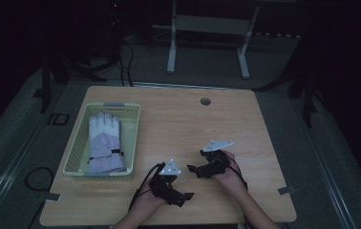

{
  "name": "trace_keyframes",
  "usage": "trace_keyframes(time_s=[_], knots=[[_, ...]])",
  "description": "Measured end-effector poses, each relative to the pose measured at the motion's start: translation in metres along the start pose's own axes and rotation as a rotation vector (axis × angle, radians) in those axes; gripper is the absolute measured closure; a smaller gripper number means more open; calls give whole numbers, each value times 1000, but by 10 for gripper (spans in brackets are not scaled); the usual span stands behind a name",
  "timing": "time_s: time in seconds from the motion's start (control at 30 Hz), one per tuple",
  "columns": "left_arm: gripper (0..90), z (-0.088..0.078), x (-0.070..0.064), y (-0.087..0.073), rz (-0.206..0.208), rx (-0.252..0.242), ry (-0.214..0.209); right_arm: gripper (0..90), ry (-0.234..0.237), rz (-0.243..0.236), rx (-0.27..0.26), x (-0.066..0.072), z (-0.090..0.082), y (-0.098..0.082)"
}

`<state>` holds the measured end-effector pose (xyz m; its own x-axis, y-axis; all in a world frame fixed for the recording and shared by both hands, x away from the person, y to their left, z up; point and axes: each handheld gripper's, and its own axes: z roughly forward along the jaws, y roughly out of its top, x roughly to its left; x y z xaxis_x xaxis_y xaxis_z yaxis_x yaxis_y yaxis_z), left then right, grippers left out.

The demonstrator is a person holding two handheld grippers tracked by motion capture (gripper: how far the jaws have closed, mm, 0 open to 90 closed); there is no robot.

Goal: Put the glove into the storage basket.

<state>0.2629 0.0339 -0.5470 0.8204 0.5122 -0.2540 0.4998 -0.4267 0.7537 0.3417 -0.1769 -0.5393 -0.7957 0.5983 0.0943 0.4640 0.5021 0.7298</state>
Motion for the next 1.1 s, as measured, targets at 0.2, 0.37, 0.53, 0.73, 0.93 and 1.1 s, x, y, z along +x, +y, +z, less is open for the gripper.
trace_keyframes(time_s=[0.2, 0.37, 0.53, 0.73, 0.93, 1.1], knots=[[9, 10, -4, -8, 35, 12, -37, 146, -11, 0, 3, -6, -4, -12], [9, 16, -5, -11, 46, 30, -32, 145, -29, 16, 4, -10, -9, -20], [9, 19, -6, -12, 56, 35, -2, 146, -43, 25, -2, -16, -15, -33], [9, 20, -8, -12, 66, 32, -14, 146, -54, 31, -32, -20, -24, -44], [9, 21, -11, -14, 88, 25, -19, 146, -58, 24, -70, -21, -31, -50], [9, 19, -14, -17, 97, -7, -23, 144, -78, -16, -109, -21, -33, -54]])
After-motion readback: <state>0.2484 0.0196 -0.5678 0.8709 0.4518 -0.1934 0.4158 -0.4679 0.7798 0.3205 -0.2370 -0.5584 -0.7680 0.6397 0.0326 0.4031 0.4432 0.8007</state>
